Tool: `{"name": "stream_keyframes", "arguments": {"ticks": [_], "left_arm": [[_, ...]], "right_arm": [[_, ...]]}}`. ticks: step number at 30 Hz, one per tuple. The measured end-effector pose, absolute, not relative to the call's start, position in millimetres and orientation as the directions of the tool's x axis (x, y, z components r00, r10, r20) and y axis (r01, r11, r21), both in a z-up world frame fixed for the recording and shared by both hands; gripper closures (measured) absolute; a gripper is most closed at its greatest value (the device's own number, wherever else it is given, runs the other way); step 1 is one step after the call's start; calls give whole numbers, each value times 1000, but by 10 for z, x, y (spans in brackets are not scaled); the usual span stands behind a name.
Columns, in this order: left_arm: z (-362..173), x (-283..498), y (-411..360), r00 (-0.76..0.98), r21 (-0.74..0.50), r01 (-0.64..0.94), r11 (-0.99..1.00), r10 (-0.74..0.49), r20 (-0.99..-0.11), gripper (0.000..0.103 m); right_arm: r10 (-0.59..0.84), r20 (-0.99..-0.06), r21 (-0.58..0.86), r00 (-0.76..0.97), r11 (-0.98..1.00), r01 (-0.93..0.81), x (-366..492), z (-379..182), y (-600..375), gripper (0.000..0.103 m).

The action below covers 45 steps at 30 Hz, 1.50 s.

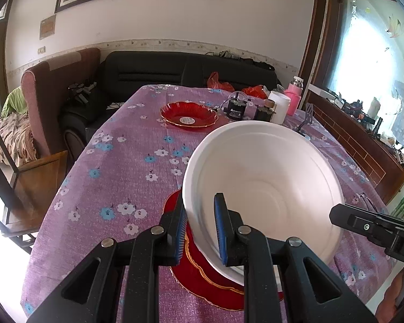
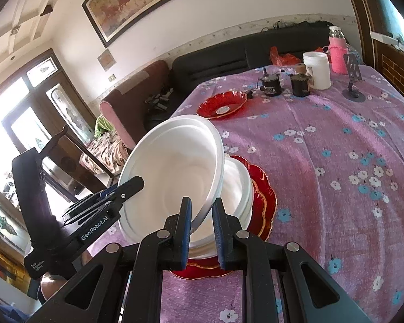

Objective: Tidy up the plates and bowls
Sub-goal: 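Lower the white bowl with the left gripper onto the stacked bowls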

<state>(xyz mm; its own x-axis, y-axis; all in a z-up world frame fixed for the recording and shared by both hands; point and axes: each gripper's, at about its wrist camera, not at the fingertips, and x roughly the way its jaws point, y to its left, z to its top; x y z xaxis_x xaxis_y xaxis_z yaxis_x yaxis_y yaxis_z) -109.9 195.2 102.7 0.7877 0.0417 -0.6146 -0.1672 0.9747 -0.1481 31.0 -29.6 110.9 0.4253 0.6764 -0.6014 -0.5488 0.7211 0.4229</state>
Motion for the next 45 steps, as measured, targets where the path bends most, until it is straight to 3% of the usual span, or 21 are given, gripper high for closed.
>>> {"name": "stream_keyframes", "arguments": {"ticks": [45], "left_arm": [[1016, -1112, 1924, 782, -143, -183, 973, 56, -621, 85]], "right_arm": [[679, -621, 458, 393, 720, -521, 332, 999, -311, 83]]}}
